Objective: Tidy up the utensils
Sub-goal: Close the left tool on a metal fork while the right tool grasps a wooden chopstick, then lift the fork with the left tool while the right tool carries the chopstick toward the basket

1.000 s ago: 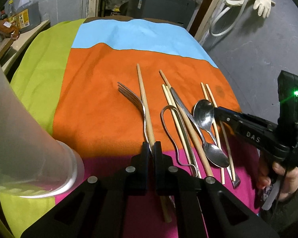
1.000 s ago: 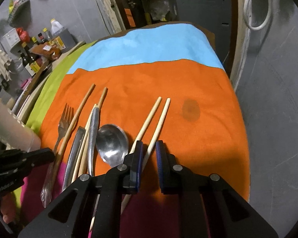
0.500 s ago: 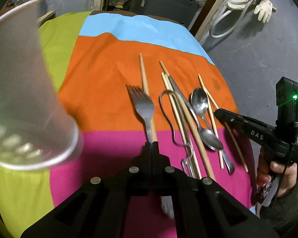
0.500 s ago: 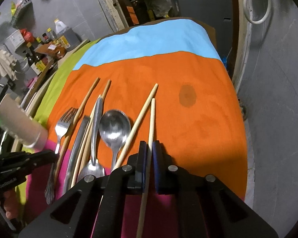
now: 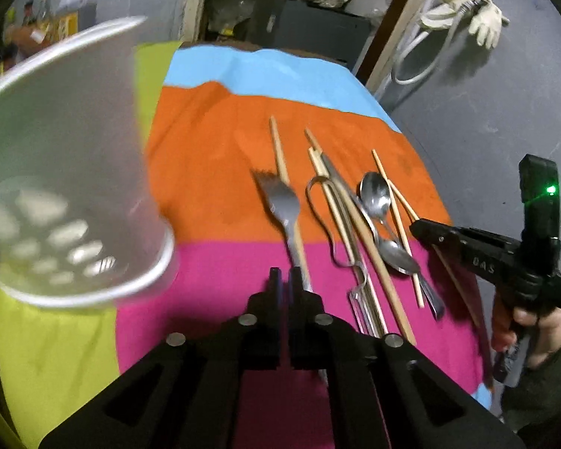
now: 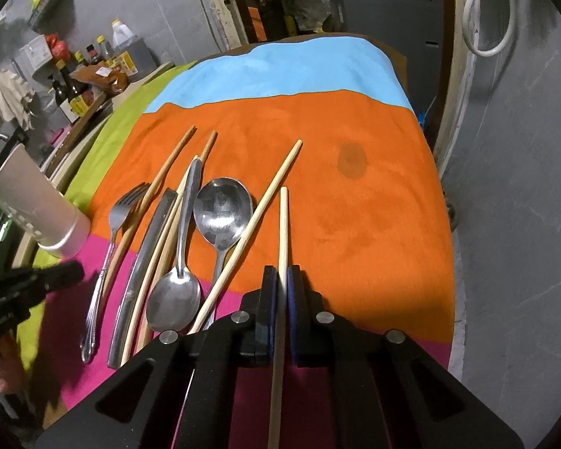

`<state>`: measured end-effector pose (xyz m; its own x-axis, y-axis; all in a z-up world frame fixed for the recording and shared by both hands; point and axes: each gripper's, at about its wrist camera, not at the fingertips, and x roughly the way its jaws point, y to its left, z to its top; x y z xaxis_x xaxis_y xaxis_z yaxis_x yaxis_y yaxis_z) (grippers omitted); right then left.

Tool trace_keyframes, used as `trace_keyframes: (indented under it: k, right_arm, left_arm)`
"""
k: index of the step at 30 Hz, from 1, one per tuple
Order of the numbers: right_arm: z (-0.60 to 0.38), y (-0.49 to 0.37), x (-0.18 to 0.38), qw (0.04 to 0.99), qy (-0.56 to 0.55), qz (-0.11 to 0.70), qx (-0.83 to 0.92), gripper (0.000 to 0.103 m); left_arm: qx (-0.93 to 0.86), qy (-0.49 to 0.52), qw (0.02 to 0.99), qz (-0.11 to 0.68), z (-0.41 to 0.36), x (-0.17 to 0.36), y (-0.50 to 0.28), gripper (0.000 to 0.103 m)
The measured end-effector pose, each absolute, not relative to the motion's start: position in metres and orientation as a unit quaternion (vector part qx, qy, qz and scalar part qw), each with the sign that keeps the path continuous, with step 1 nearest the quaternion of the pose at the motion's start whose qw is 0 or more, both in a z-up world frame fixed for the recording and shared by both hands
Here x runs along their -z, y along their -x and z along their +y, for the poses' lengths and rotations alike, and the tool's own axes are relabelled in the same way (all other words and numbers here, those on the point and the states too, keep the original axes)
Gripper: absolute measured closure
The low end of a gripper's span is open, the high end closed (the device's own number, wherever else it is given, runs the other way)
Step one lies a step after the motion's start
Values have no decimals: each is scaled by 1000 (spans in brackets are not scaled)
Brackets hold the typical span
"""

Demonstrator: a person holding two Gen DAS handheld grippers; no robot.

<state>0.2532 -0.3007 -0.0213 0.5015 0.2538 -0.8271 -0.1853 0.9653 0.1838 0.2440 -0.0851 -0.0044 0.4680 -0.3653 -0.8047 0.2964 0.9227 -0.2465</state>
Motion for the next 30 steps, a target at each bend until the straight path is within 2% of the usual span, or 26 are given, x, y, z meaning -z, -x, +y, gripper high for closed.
trace_keyframes:
  k: [3,16,20,23,30]
  right_arm:
    - [-299,-255,22,868,-31,480,-126,98]
    - [-297,-269,23,869,-12,475,-135,97]
    - [-291,-276,24,869,3,476,-135,95]
    - [-289,-279,25,868,7,477,-139,96]
    - [-304,-269,18,870,-58,468,-146,100]
  left_arm:
    - [189,26,856,481,-96,10,-255,89]
    - [180,-2,844,506,-100,18,-291,86]
    - [192,18,838,511,-96,18,-292,89]
    - [205,26,833,513,-95,17,-289,102]
    - [220,41,841,493,-91,12,-275,103]
